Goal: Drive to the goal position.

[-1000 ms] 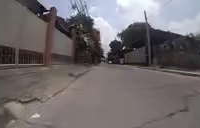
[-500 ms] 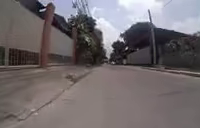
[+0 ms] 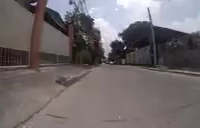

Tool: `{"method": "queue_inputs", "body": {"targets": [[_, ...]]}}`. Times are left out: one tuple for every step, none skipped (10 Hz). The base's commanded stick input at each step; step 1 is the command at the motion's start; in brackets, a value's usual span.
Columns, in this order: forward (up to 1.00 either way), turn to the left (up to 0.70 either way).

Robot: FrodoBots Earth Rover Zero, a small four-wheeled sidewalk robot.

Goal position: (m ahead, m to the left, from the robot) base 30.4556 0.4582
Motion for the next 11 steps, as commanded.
{"method": "queue_inputs", "body": {"targets": [[1.00,-0.02],[1.00,-0.03],[1.00,-0.02],[1.00,-0.02],[1.00,-0.02],[1.00,-0.02],[1.00,-0.02],[1.00,-0.02],[1.00,-0.02],[1.00,-0.13],[1.00,-0.40]]}}
